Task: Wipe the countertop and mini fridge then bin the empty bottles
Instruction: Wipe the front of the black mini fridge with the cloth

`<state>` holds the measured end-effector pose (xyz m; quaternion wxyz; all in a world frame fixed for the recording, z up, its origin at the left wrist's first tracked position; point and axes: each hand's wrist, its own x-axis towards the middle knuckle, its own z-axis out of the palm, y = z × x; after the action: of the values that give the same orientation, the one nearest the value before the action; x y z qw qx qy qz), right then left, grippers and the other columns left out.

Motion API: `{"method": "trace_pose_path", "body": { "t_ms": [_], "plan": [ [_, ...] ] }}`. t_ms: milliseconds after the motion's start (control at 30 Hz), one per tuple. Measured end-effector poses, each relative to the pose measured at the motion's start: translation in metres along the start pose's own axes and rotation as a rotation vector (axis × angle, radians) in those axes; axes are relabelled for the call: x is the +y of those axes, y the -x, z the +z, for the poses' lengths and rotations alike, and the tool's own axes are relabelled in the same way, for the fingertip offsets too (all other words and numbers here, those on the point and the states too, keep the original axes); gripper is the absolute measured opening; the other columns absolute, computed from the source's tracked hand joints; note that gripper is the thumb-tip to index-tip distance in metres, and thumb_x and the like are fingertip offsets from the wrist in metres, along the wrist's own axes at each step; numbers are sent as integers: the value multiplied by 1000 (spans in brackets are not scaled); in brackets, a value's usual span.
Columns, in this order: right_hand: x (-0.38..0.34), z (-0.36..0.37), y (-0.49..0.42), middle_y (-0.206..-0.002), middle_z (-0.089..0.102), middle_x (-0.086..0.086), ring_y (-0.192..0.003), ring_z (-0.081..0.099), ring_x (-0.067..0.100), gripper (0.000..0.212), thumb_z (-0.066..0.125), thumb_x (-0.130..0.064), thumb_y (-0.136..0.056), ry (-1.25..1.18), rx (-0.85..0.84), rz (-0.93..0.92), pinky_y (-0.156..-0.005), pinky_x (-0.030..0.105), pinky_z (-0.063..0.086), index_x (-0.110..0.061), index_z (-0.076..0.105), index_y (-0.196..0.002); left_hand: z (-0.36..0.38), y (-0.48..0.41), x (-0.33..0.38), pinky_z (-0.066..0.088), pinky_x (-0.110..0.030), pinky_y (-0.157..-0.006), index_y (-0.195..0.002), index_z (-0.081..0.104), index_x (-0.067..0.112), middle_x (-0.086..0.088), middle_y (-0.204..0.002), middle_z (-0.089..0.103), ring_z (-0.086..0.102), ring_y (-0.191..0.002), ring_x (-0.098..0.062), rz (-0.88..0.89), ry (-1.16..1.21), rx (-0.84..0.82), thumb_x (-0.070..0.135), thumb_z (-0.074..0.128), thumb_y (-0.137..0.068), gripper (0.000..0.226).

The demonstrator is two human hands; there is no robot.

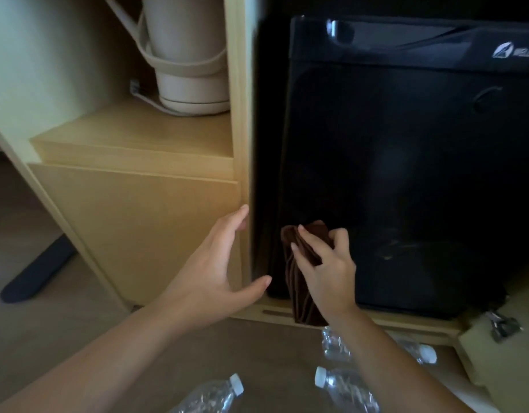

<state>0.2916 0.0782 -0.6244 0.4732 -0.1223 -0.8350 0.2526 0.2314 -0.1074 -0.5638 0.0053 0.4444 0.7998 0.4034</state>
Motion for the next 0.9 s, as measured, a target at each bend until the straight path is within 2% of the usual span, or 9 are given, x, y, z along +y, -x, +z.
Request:
{"method": "trace_pose_path", "body": {
  "t_ms": [67,167,233,400,433,533,633,767,900],
  "plan": [
    [-12,1,-21,-93,44,2,-80,46,-2,33,71,-23,-78,-31,84,-54,-79,3,41,-15,66,-110,-6,8,-10,25,-18,-101,-136,1,55,26,-145,22,21,-130,11,-4,11,1,64,57,-66,90],
    [-27,7,-42,-96,39,-5,-80,43,-5,33,65,-32,-80,-5,142,-67,-76,-3,36,-20,64,-112,-11,14,-22,27,-23,-101,-135,4,54,26,-144,25,23,-130,11,-44,44,12,66,59,-65,90],
    [-26,14,-30,-94,39,-4,-79,42,-4,32,69,-27,-78,25,106,-57,-75,-5,35,-19,65,-109,-13,14,-26,27,-24,-101,-132,3,60,31,-143,22,23,-129,11,-54,71,16,68,58,-64,88],
    [-10,26,21,-84,48,8,-69,45,2,32,75,-15,-74,68,-111,13,-67,18,50,-12,69,-104,-12,13,-25,29,-26,-102,-127,0,65,27,-144,25,24,-129,12,-45,100,18,66,58,-66,84],
    [-11,26,21,-84,48,8,-69,44,1,32,75,-15,-74,59,-109,20,-68,16,49,-11,69,-105,-12,13,-24,29,-25,-102,-128,1,64,26,-144,24,24,-128,12,-42,98,15,65,58,-66,84],
    [-24,24,-3,-88,43,1,-76,43,-3,33,73,-18,-76,-30,4,40,-77,1,38,-15,67,-109,-12,13,-26,26,-19,-100,-133,2,57,26,-143,23,22,-128,13,-39,88,2,63,57,-68,85],
    [-37,23,-33,-91,42,-6,-76,46,-6,34,68,-30,-79,-98,167,70,-74,-3,34,-23,64,-112,-13,13,-27,24,-15,-99,-135,4,53,24,-144,24,21,-129,13,-37,71,5,63,55,-69,84],
    [-30,29,-13,-88,46,2,-71,49,2,30,72,-24,-77,-1,44,18,-71,5,42,-21,68,-107,-12,12,-25,21,-2,-96,-135,6,51,25,-141,26,22,-128,14,-41,57,7,62,55,-70,82],
    [-17,33,23,-83,50,12,-60,56,20,30,74,-17,-75,101,-183,63,-59,34,56,-13,70,-104,-8,12,-25,20,3,-93,-138,10,46,26,-139,28,23,-127,14,-59,60,10,60,55,-70,83]
  ]
}}
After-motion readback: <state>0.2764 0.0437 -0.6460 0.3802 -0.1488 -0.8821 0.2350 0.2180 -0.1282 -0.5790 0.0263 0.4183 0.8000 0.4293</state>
